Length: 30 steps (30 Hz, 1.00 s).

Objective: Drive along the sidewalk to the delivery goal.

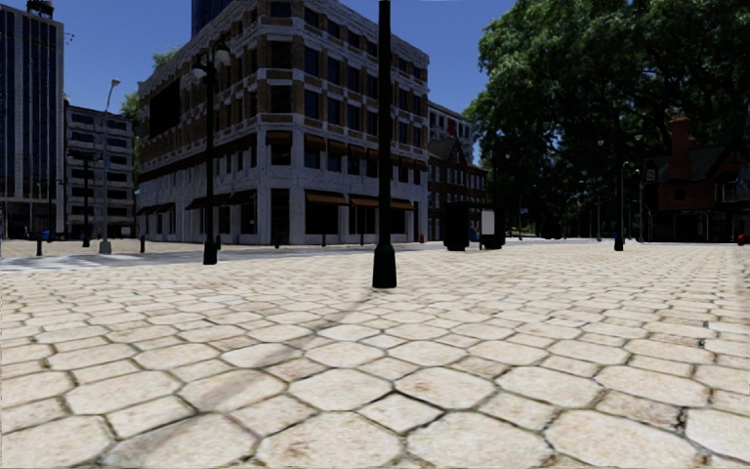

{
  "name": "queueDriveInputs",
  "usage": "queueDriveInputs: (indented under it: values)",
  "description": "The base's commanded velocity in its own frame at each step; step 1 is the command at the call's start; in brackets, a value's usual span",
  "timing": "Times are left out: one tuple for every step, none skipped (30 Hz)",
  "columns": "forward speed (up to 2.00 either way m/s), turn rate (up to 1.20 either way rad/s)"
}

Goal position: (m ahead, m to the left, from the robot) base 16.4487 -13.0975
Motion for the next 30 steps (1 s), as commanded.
queueDriveInputs:
  values:
    - [1.89,-0.61]
    - [1.89,-0.61]
    - [1.89,-0.61]
    - [1.89,-0.61]
    - [1.89,-0.61]
    - [1.89,-0.61]
    - [1.89,-0.61]
    - [1.89,-0.61]
    - [1.89,-0.61]
    - [1.89,-0.61]
    - [1.89,-0.61]
    - [1.89,-0.61]
    - [1.89,-0.61]
    - [1.89,-0.61]
    - [1.89,-0.61]
    - [1.89,-0.61]
    - [1.89,-0.61]
    - [1.89,-0.61]
    - [1.89,-0.61]
    - [1.89,-0.61]
    - [1.89,-0.61]
    - [1.89,-0.61]
    - [1.89,-0.61]
    - [1.89,-0.61]
    - [1.89,-0.61]
    - [1.89,-0.61]
    - [1.89,-0.61]
    - [1.89,-0.61]
    - [1.89,-0.61]
    - [1.89,-0.61]
